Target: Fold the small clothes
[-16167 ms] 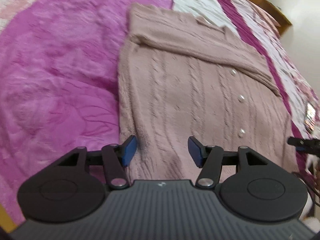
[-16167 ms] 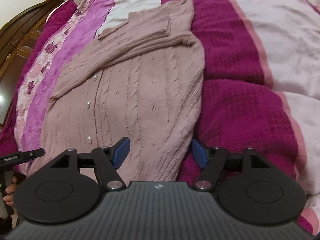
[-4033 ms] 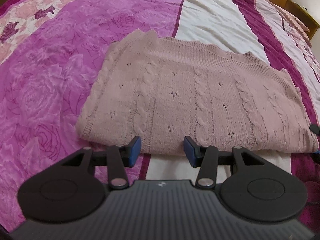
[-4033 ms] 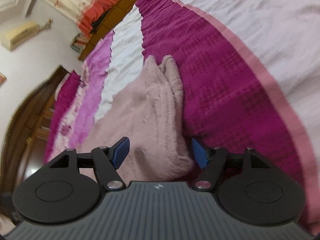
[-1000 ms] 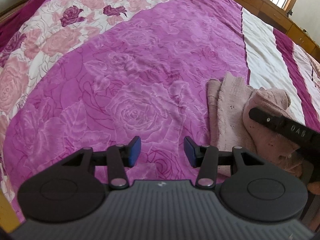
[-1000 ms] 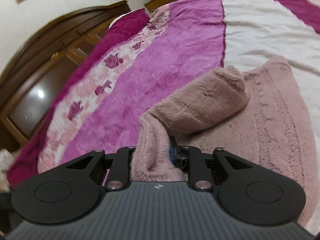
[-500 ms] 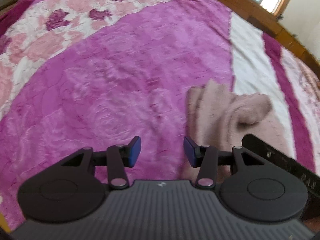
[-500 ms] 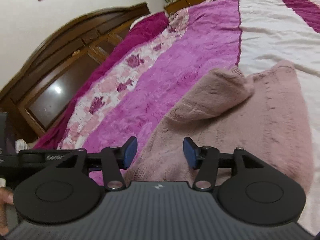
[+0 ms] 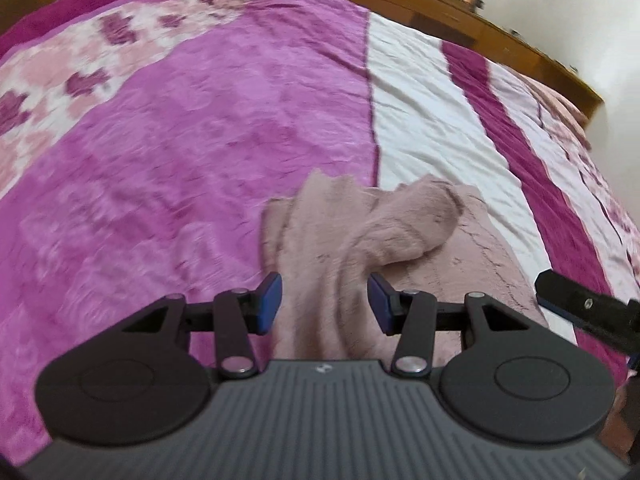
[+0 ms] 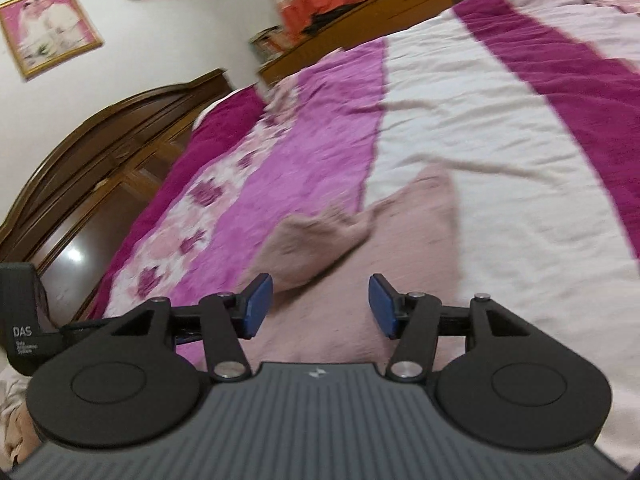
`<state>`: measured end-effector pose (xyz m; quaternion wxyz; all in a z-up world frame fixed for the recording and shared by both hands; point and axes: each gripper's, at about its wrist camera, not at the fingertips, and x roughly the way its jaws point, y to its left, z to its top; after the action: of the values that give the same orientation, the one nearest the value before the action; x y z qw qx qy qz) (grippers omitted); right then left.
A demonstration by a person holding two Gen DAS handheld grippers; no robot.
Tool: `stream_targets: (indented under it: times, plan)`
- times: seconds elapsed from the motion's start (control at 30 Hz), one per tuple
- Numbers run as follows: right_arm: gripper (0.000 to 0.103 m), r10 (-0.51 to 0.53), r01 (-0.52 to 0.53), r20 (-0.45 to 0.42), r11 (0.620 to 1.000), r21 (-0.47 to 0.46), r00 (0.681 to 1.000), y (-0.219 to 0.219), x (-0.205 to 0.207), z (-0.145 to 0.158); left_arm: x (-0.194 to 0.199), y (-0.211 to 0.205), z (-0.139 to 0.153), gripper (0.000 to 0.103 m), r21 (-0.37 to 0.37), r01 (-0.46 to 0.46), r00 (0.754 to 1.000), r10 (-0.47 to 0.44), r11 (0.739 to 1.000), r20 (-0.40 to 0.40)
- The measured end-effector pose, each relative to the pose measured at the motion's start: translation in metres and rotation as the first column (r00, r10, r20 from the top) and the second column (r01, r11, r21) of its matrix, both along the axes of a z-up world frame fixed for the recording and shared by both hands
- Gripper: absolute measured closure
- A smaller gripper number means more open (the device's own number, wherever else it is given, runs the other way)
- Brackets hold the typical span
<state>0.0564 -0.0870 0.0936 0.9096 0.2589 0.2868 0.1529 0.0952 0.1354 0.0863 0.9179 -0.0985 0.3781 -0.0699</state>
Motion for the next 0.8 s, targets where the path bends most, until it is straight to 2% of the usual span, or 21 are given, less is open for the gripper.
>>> stream_targets:
  times: [0.3, 0.57, 0.8]
  plan:
    - [0.040, -0.116, 0.120, -0.079, 0.992, 0.045, 0.990, -0.045, 0.006, -0.019, 0.027, -0.030, -0.012, 0.054, 0.050, 0.065, 0.998, -0.064, 0.997, -0.020]
    - [0.038, -0.100, 0.107, -0.128, 0.993, 0.049, 0.987, -0.039, 0.011, -0.038, 0.039, -0.042, -0.024, 0.054, 0.090, 0.085, 0.996, -0.084, 0.992, -0.023]
    - [0.034, -0.090, 0.099, -0.138, 0.993, 0.062, 0.986, -0.031, 0.014, -0.043, 0.046, -0.041, -0.027, 0.054, 0.066, 0.081, 0.997, -0.081, 0.994, -0.011]
